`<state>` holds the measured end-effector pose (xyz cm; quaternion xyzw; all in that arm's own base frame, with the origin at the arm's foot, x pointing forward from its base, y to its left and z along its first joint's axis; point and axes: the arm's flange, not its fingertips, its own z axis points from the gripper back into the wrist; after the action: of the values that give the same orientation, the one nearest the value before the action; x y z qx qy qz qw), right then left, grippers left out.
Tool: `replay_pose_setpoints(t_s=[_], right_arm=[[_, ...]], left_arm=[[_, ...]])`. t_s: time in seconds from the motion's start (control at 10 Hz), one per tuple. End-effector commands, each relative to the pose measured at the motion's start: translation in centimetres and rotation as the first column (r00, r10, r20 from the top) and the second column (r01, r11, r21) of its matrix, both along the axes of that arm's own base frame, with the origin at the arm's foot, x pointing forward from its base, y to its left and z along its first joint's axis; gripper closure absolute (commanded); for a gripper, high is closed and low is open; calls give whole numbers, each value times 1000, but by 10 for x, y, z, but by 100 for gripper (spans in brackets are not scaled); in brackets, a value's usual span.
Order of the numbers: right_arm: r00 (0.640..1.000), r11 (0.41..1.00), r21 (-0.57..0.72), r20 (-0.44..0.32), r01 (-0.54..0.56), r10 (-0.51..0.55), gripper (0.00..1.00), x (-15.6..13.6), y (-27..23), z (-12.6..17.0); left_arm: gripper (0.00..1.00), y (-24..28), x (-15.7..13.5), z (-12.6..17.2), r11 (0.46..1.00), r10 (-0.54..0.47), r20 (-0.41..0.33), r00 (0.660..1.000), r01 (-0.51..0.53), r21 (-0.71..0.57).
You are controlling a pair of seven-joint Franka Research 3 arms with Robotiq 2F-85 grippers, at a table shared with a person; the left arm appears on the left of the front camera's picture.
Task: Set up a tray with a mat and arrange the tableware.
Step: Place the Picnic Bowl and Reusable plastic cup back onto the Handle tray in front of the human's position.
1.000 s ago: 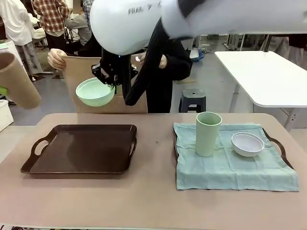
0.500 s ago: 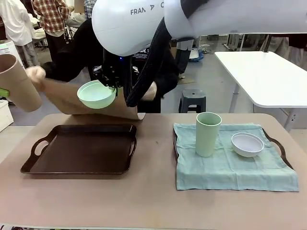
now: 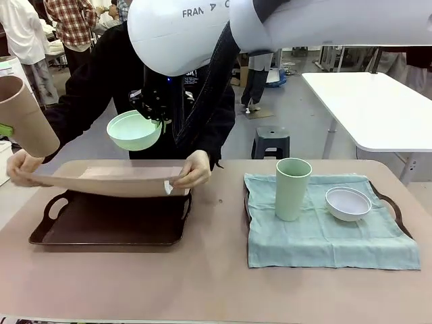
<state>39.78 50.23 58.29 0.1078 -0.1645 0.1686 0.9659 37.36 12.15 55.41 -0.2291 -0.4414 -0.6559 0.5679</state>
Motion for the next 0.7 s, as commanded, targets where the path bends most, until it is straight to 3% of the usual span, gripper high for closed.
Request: replay_pose_setpoints(t_s=[0.0, 0.6], right_arm=[[1000, 1000, -1, 9, 1, -1, 100, 0, 1, -1], [1000, 1000, -1, 9, 1, -1, 100, 0, 1, -1]], left_arm=[[100, -1, -1, 3, 1000, -5, 17, 1000, 5, 7], [100, -1, -1, 3, 1000, -5, 17, 1000, 5, 7]])
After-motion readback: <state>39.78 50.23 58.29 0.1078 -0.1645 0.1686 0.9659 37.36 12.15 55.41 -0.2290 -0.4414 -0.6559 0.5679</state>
